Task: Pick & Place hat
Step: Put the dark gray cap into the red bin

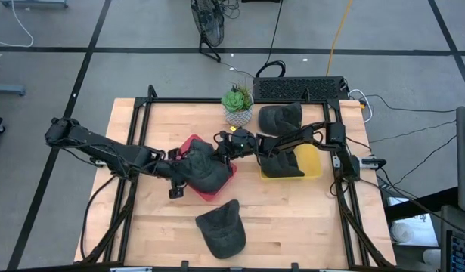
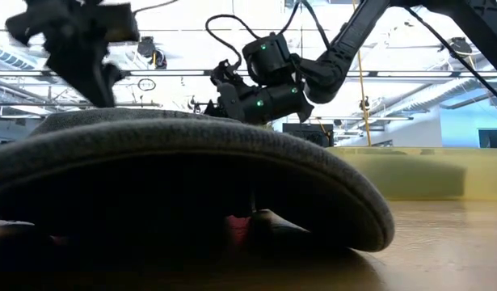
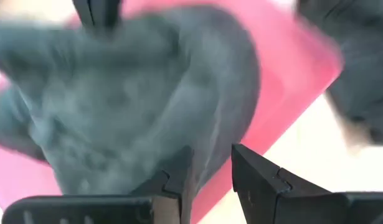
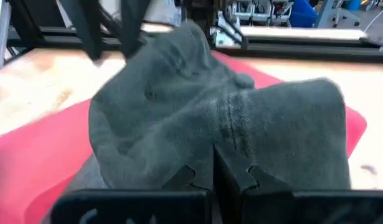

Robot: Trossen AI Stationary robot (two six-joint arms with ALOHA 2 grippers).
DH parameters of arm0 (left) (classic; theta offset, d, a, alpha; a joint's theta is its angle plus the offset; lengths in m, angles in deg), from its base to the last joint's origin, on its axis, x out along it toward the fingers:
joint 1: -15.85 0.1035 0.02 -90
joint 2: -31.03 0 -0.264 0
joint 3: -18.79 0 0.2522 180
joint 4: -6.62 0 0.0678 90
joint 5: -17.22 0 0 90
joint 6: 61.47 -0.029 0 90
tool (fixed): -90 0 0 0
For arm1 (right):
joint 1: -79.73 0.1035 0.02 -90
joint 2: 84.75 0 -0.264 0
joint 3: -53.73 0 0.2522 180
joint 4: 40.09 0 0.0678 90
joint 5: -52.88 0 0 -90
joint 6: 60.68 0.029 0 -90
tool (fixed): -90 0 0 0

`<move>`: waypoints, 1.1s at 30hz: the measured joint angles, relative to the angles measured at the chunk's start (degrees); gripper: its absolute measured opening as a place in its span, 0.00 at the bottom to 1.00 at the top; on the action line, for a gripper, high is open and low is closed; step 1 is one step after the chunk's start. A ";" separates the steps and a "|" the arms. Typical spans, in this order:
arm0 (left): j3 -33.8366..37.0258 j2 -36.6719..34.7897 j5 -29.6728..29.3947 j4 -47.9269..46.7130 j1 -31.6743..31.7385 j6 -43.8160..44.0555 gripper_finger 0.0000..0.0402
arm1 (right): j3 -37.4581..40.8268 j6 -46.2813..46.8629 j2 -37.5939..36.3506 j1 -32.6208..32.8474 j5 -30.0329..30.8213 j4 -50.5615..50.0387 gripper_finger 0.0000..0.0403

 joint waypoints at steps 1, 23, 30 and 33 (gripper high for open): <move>-1.49 0.00 -0.05 -0.58 0.00 -1.13 0.27 | 0.00 0.02 0.25 -0.02 0.01 -0.10 0.00; -10.85 -0.04 -14.55 -2.53 6.52 -8.67 0.27 | 0.14 -1.90 -0.36 -0.33 -3.05 -0.94 0.00; -10.85 -0.02 -10.73 -2.58 6.84 -7.84 0.27 | 0.13 -2.35 -3.85 -1.18 -3.14 -0.91 0.00; -10.85 -0.02 -10.89 -2.58 6.86 -6.93 0.27 | 0.13 -2.96 -4.75 -1.95 -2.96 -2.49 0.00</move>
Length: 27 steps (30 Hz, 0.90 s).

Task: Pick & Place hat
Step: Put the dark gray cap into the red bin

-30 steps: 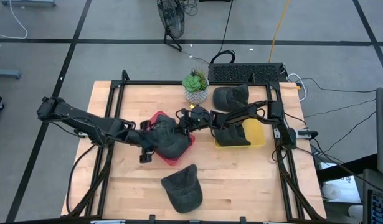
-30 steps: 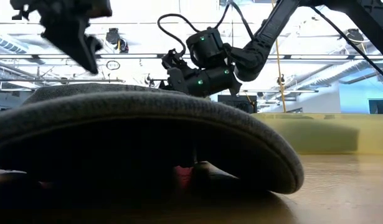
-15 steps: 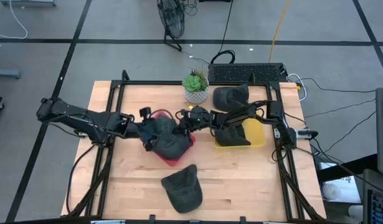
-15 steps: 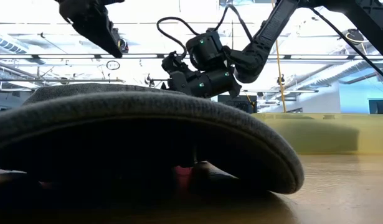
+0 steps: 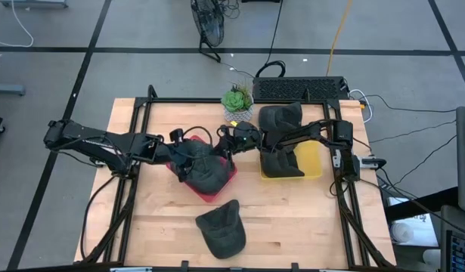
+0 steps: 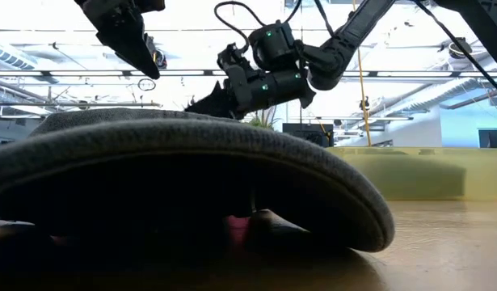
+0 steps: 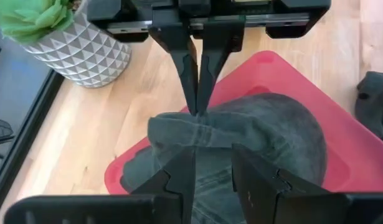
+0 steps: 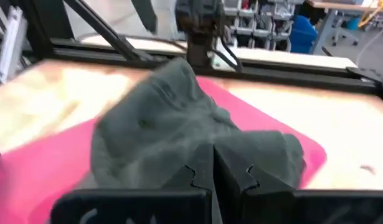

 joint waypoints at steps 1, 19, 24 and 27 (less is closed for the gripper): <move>0.01 0.00 -0.02 0.00 -0.01 0.09 0.27 | 0.00 -0.52 -0.06 -0.30 0.48 -0.79 0.00; -0.01 2.75 -0.13 2.84 -0.02 0.14 0.27 | -0.04 -2.36 3.34 -1.76 6.02 -0.24 0.00; -0.04 5.21 -0.12 2.00 -0.02 0.85 0.27 | -0.04 -1.54 3.34 -1.68 5.82 -0.24 0.00; 0.17 5.83 -0.59 -0.75 -0.02 1.74 0.27 | -0.04 -1.60 3.34 -1.37 5.77 -0.29 0.00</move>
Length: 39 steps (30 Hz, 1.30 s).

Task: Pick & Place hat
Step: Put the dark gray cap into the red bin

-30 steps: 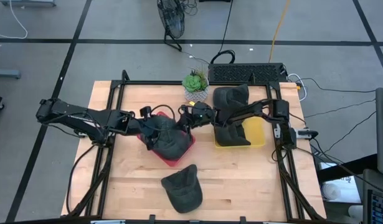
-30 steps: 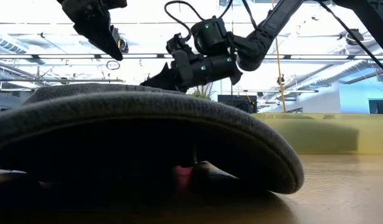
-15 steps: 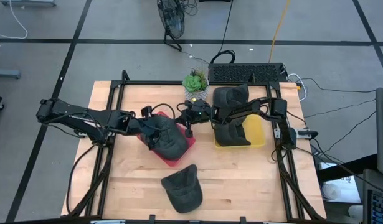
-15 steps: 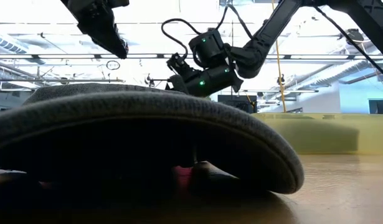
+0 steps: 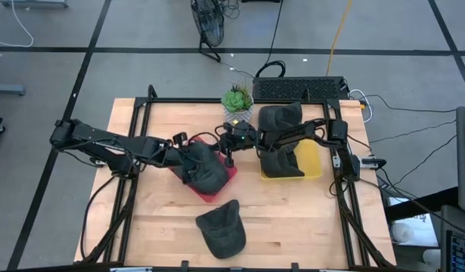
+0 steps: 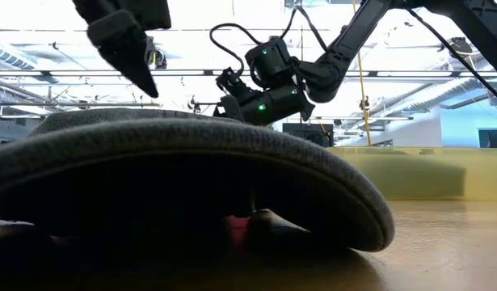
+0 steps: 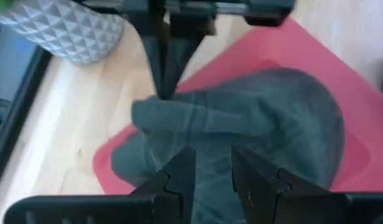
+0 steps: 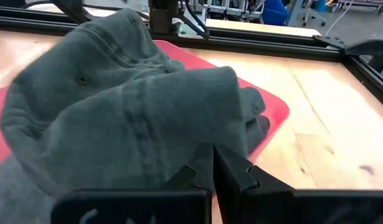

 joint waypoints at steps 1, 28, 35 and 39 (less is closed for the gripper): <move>-0.06 0.19 -0.55 0.66 0.08 0.11 0.27 | 0.00 -0.06 0.00 0.16 -0.02 0.12 0.00; -0.19 -5.69 -0.97 3.66 0.39 -0.32 0.27 | -6.16 0.67 4.28 1.14 -1.31 -8.49 0.00; -0.17 -6.00 -0.84 3.43 0.32 -0.11 0.27 | -6.14 1.06 4.28 1.14 -1.30 -9.44 0.00; -0.17 -6.02 -0.88 3.46 0.33 -0.30 0.27 | -6.16 0.95 4.28 1.12 -1.14 -12.23 0.00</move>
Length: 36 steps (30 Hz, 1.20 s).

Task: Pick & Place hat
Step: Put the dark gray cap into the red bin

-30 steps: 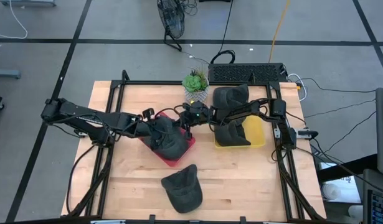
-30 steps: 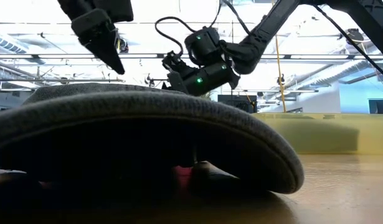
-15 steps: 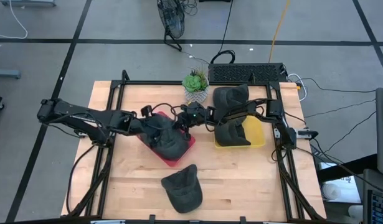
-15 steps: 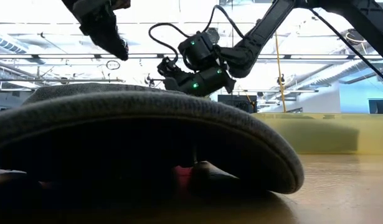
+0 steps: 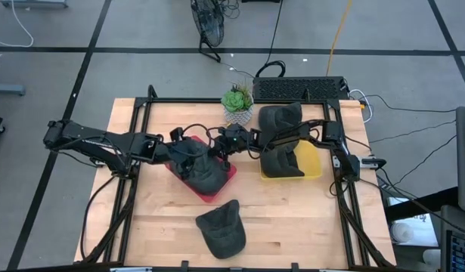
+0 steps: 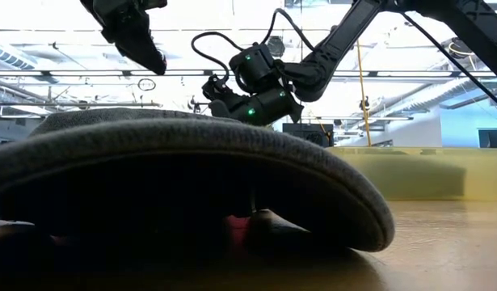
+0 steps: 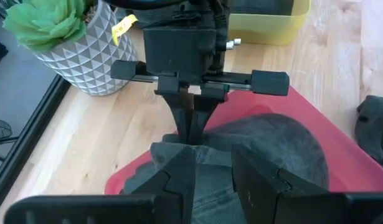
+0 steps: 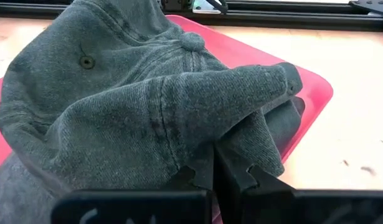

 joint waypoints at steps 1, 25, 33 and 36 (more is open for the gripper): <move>0.00 0.02 -0.13 -0.02 0.08 -0.08 0.27 | 0.00 -0.21 -0.02 -0.02 0.01 -0.56 0.00; 0.02 0.08 8.68 -2.22 1.71 1.36 0.27 | 0.22 -22.22 -4.94 4.59 7.21 -13.34 0.00; 0.02 0.08 8.48 -2.16 1.48 1.65 0.27 | -1.66 -26.94 -4.96 5.73 11.94 -17.57 0.00; 0.02 0.08 8.47 -2.16 1.48 1.65 0.27 | -1.98 -26.65 -4.73 5.73 11.91 -18.05 0.00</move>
